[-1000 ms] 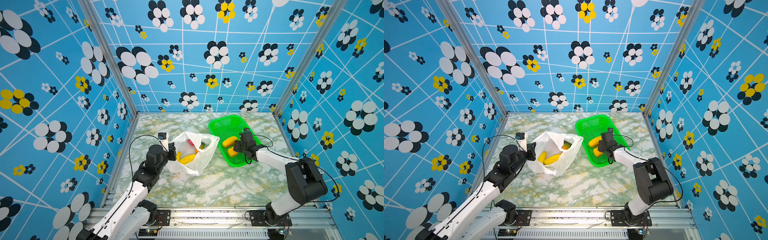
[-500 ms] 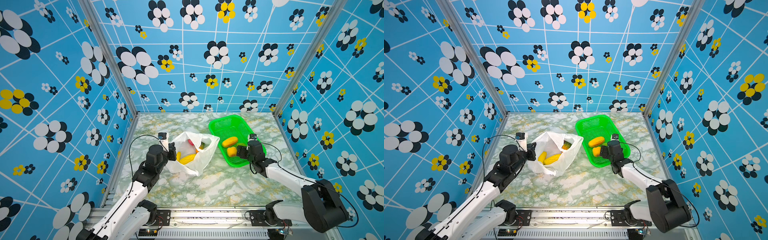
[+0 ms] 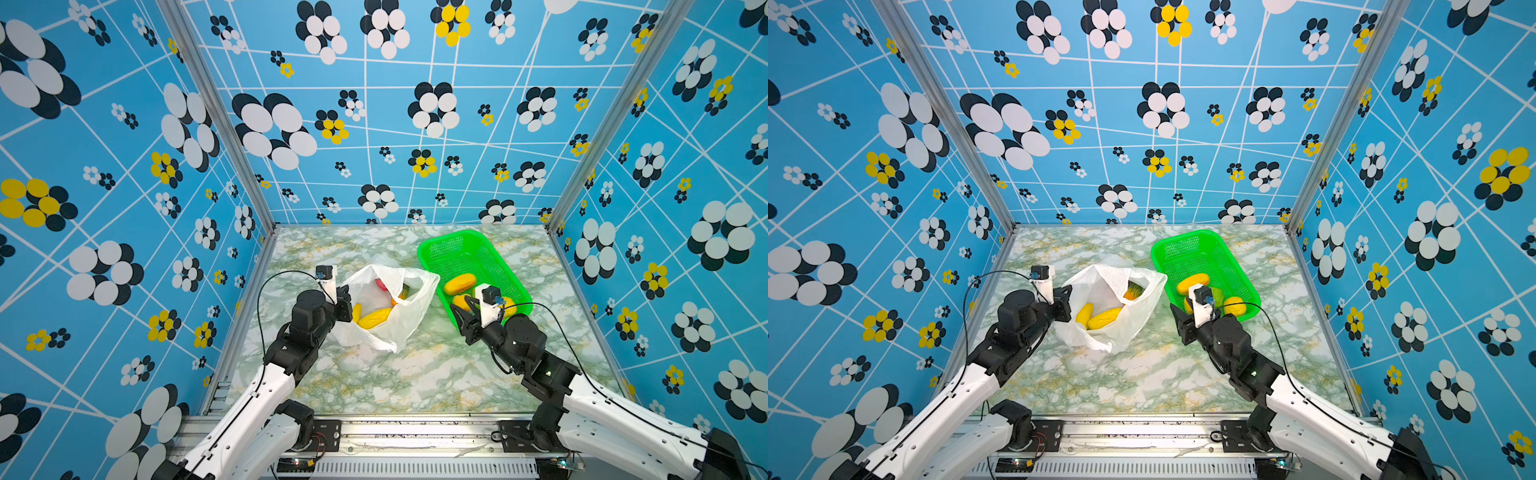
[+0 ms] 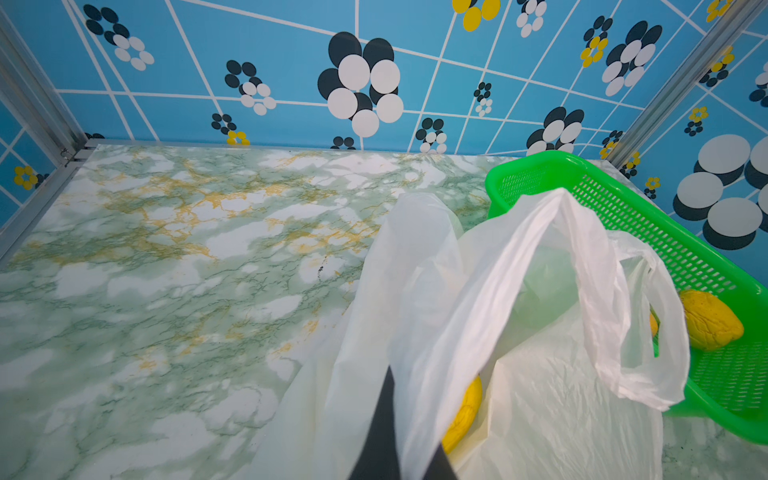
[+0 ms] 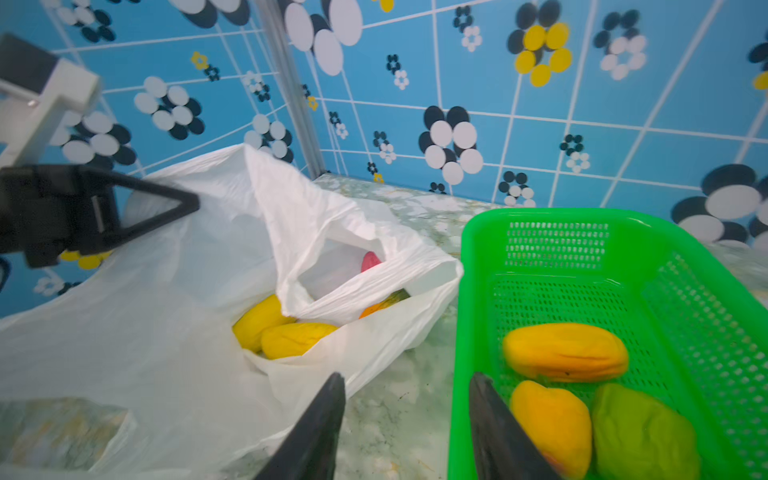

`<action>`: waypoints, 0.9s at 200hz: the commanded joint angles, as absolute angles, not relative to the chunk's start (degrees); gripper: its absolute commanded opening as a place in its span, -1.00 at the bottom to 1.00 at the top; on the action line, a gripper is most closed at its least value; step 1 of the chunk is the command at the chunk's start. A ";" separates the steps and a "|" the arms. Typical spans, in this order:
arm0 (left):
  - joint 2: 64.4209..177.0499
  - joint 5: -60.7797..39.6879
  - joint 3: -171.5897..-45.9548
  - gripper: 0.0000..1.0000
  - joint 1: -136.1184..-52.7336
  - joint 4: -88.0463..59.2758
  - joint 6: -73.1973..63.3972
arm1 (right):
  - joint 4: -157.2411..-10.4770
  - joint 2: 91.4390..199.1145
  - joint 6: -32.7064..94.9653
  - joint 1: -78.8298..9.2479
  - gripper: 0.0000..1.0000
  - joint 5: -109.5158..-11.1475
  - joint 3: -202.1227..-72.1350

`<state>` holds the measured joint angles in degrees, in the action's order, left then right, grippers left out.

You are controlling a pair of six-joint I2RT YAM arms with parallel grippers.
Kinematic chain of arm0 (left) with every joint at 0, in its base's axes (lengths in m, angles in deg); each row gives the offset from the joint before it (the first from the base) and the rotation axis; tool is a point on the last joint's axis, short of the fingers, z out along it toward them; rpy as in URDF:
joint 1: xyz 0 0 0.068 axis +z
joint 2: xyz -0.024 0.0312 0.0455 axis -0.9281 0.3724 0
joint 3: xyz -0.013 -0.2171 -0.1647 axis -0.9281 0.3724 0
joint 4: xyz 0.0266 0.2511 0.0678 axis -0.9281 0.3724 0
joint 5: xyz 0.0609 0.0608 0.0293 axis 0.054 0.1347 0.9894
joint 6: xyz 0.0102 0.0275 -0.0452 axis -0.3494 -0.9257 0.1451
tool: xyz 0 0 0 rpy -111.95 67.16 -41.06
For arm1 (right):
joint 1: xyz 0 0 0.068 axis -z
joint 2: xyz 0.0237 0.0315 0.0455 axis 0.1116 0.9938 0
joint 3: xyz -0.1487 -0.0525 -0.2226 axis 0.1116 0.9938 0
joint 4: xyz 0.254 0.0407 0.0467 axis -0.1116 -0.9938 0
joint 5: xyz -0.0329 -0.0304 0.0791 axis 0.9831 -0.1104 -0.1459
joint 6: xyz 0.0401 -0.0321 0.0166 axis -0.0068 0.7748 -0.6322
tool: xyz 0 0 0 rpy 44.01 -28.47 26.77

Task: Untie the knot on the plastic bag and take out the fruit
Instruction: 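Move the open right gripper back into the bag mouth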

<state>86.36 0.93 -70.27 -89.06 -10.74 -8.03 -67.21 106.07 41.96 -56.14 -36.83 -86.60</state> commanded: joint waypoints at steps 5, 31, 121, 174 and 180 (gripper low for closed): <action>86.04 -0.62 -70.59 -1.00 -89.06 -10.27 -8.07 | -60.71 113.89 43.14 -59.40 -0.01 -39.26 -87.79; 85.44 -0.45 -70.46 -1.00 -89.06 -10.14 -8.06 | -62.08 126.36 38.91 -59.38 -0.04 -39.27 -95.91; 86.45 -0.73 -70.45 -1.00 -89.23 -11.04 -8.44 | -63.66 157.17 35.37 -64.74 0.22 -43.88 -118.12; 86.76 -0.15 -70.45 -1.00 -89.23 -11.19 -8.54 | -59.32 161.69 33.61 -65.03 0.39 -44.98 -118.62; 86.76 -0.26 -70.43 -1.00 -89.27 -11.22 -8.50 | -59.57 162.56 33.75 -64.90 0.38 -43.39 -119.08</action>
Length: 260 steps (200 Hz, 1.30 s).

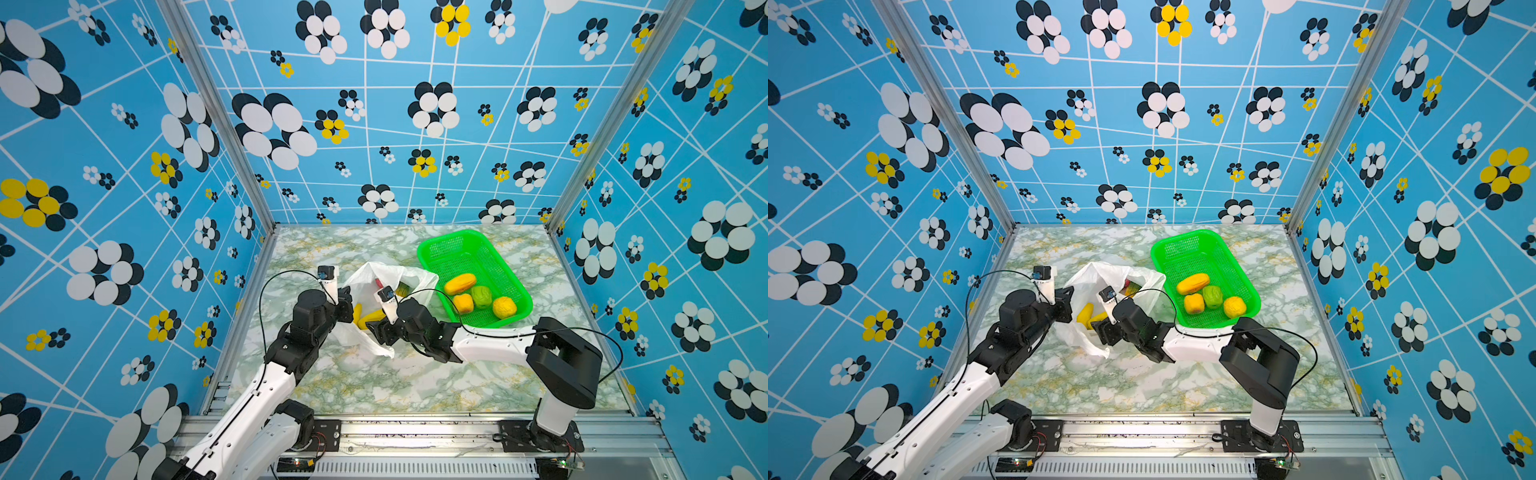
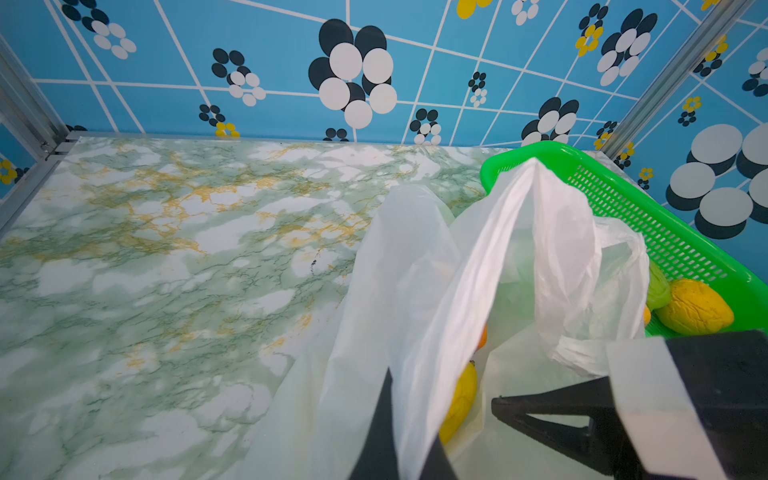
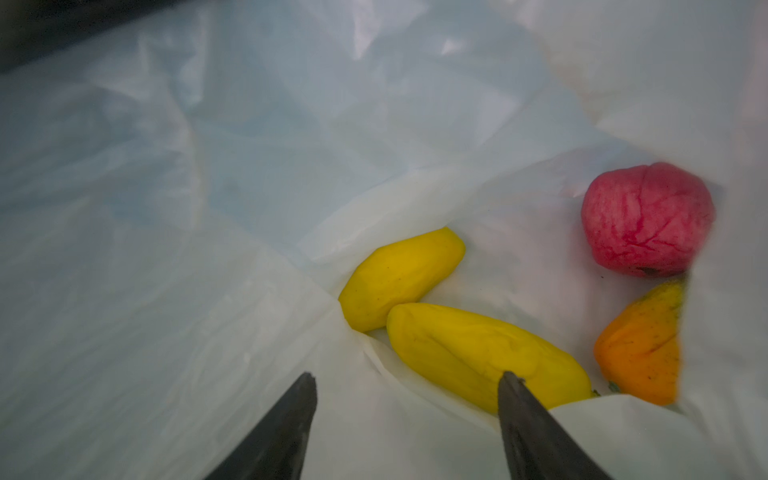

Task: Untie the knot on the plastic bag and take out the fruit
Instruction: 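Move the open right gripper back into the bag mouth, then reach the right gripper down into the bag toward the yellow fruits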

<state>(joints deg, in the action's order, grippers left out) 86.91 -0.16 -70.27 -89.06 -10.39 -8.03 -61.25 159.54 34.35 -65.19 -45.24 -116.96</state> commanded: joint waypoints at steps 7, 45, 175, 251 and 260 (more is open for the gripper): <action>86.67 -0.46 -70.43 -1.00 -89.24 -11.22 -8.53 | -60.19 163.49 33.60 -64.79 0.38 -41.88 -119.87; 85.73 -0.34 -70.40 -1.00 -89.25 -10.69 -8.32 | -63.92 169.49 30.10 -63.63 0.49 -43.31 -126.59; 84.77 0.21 -69.66 -1.00 -89.23 -10.93 -8.25 | -66.93 177.90 33.31 -64.82 0.86 -56.74 -136.12; 84.82 0.25 -69.51 -1.00 -89.23 -11.16 -8.29 | -71.50 183.50 32.64 -65.64 0.91 -54.86 -142.03; 84.99 -0.14 -69.58 -1.00 -89.30 -11.14 -8.28 | -72.15 184.97 32.44 -65.55 0.95 -53.45 -143.39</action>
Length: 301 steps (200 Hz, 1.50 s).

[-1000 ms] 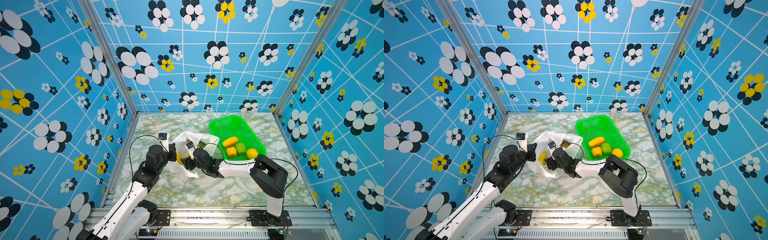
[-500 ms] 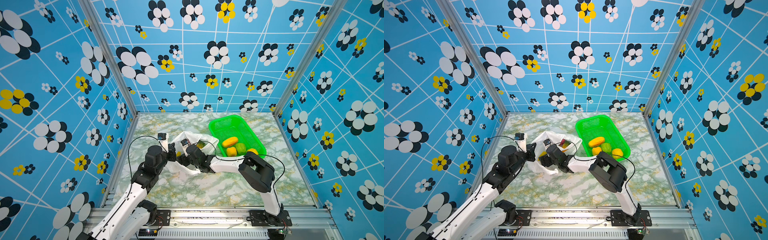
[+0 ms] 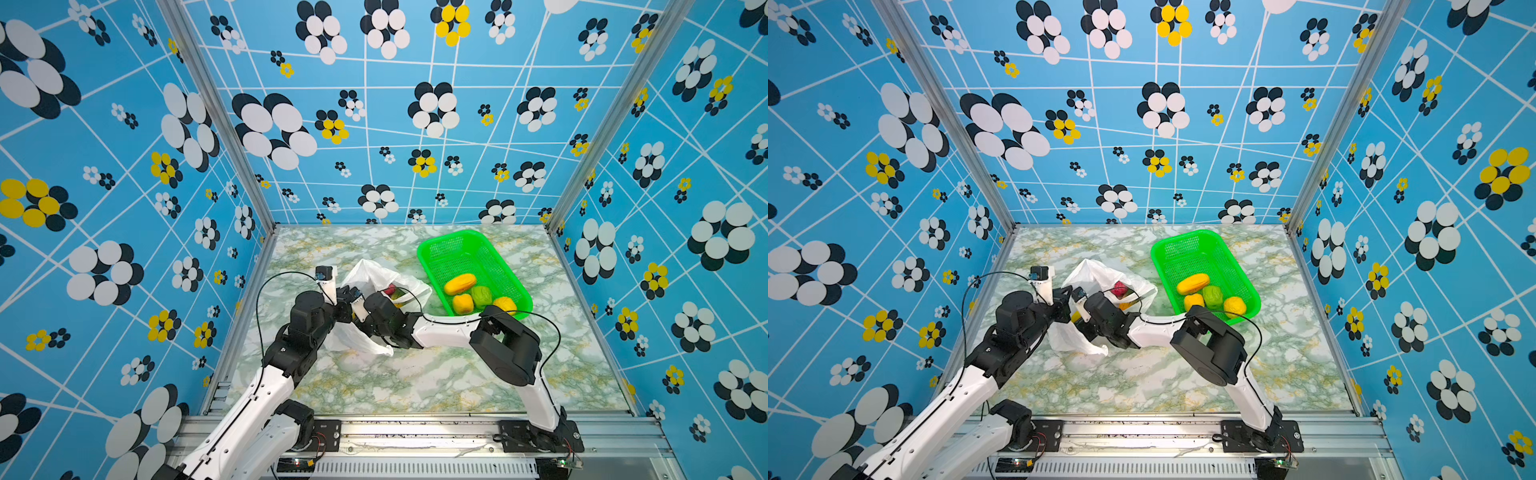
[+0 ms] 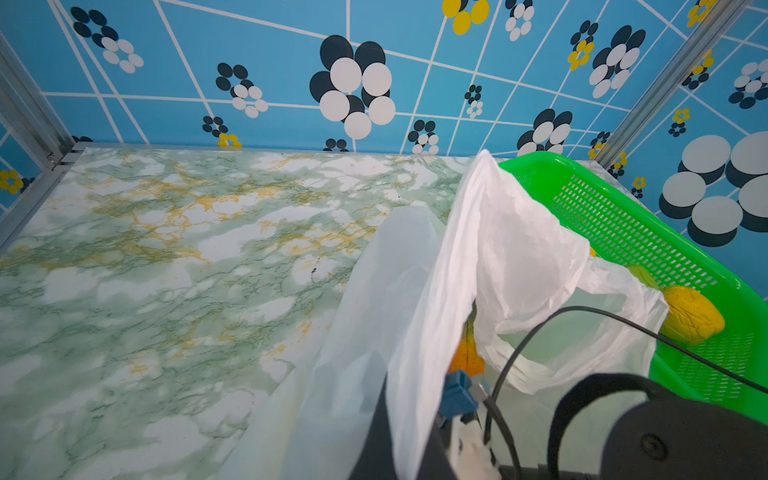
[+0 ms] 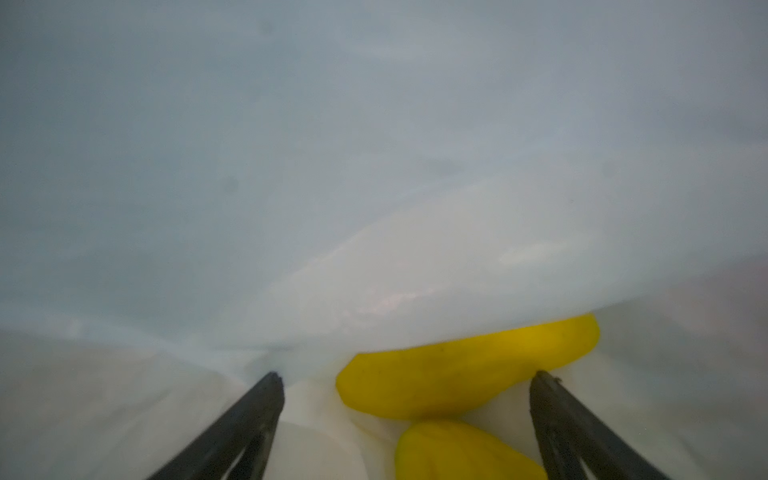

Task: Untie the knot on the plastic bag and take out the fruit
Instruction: 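Reach the right gripper down into the bag toward the yellow fruits, then grasp the long yellow fruit with the right gripper and lift it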

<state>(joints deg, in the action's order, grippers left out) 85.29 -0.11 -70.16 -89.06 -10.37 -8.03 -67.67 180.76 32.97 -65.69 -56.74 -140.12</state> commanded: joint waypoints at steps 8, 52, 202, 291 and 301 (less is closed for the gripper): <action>85.09 -0.42 -69.72 -1.00 -89.23 -10.96 -8.24 | -72.77 186.44 31.97 -65.41 0.96 -52.83 -144.83; 84.22 0.14 -69.39 -1.00 -89.24 -10.95 -8.29 | -78.79 194.08 29.12 -64.52 0.92 -54.11 -155.15; 82.37 1.21 -68.35 -1.00 -89.23 -11.63 -8.16 | -71.35 182.68 23.63 -64.22 0.03 -32.58 -133.18; 87.19 -1.28 -70.52 -1.00 -89.24 -12.33 -8.58 | -54.83 170.09 26.37 -66.26 -0.20 -36.50 -121.73; 88.01 -1.19 -70.85 -1.00 -89.28 -12.66 -8.67 | -53.79 169.15 27.78 -67.07 -0.20 -36.93 -121.45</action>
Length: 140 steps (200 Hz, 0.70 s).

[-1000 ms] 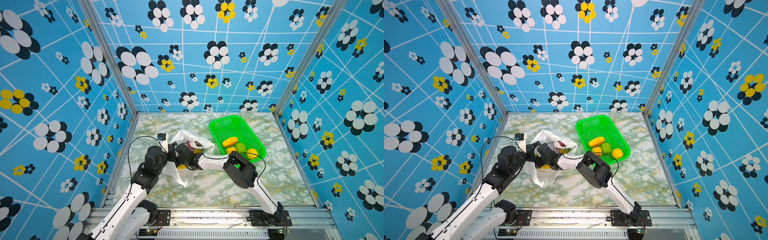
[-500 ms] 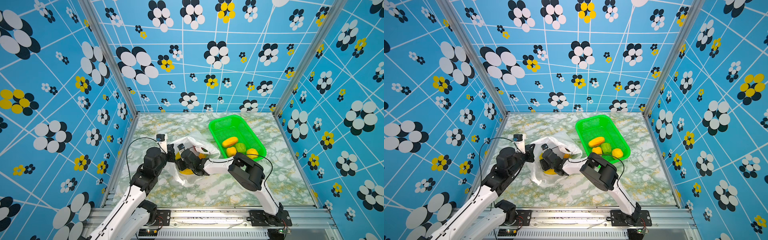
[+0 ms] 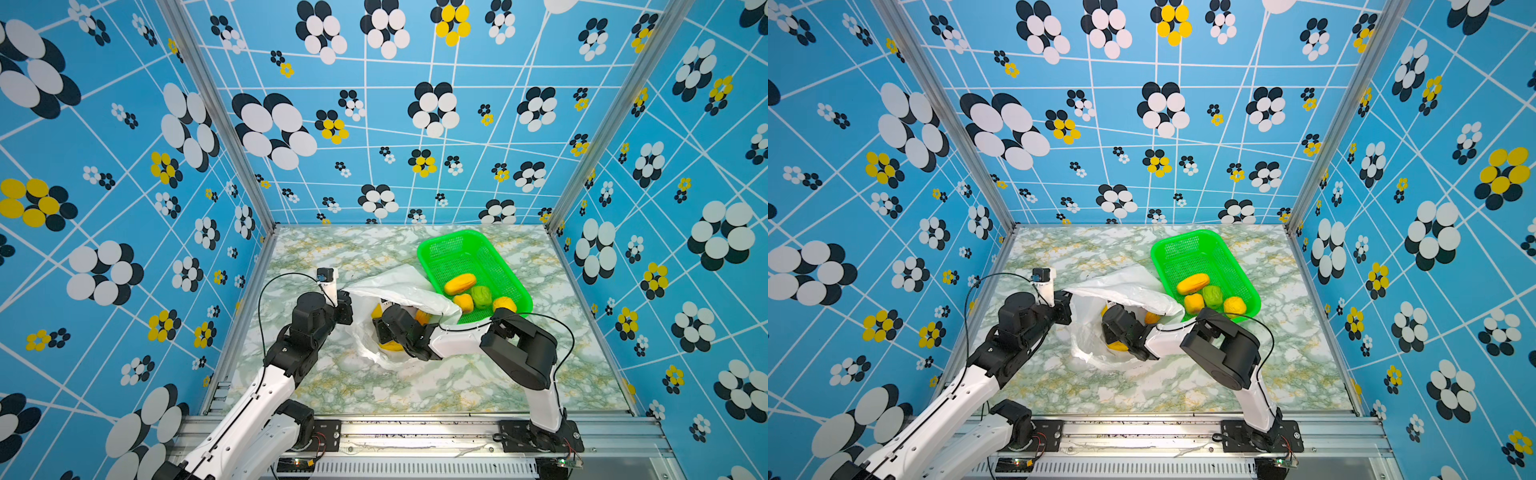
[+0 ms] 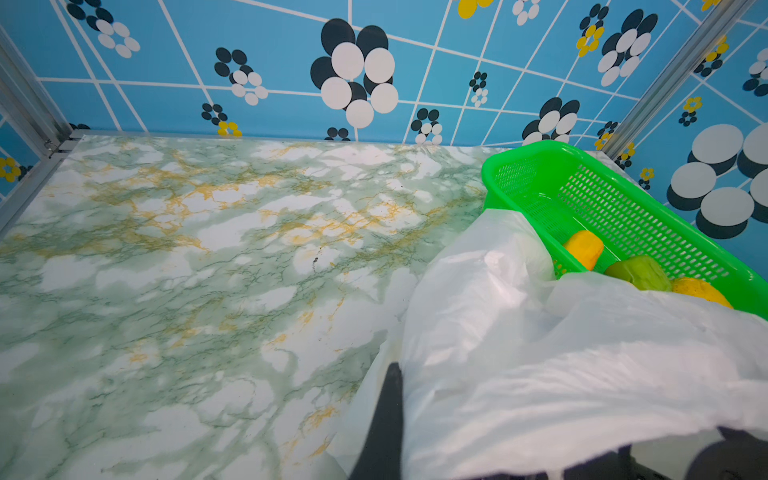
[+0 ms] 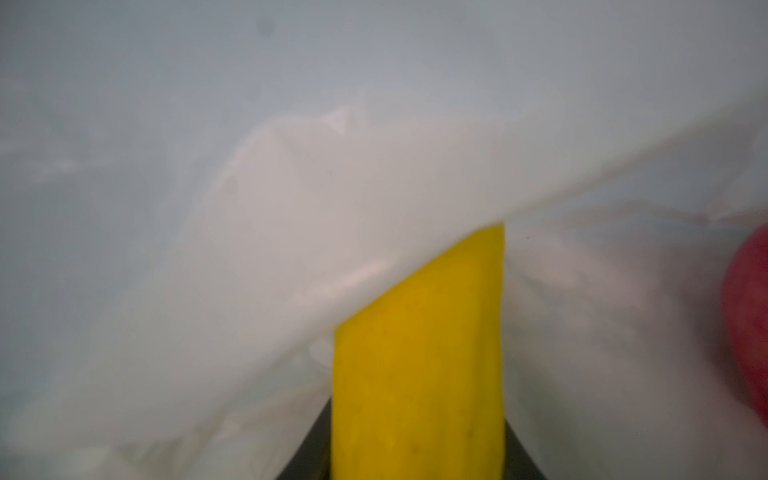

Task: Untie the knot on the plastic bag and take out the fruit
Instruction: 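Grasp the long yellow fruit with the right gripper and lift it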

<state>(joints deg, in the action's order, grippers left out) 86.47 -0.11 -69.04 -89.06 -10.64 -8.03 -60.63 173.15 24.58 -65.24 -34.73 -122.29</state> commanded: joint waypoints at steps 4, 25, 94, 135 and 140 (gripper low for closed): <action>88.34 -1.05 -70.87 -1.00 -89.28 -12.77 -8.76 | -53.38 168.83 28.42 -67.44 -0.20 -36.81 -121.39; 89.44 -1.52 -71.13 -1.00 -89.28 -13.25 -8.38 | -49.48 167.66 30.60 -68.72 -0.17 -34.73 -119.98; 88.97 0.20 -70.85 -1.00 -89.33 -12.60 -8.15 | -38.73 163.12 33.22 -68.94 -0.16 -31.10 -113.00; 87.10 5.07 -70.14 -1.00 -89.29 -11.87 -7.98 | -50.56 167.51 28.31 -68.33 -0.31 -13.77 -117.97; 86.75 6.07 -70.08 -1.00 -89.23 -11.84 -7.97 | -52.92 168.31 26.58 -67.83 -0.30 -12.57 -119.17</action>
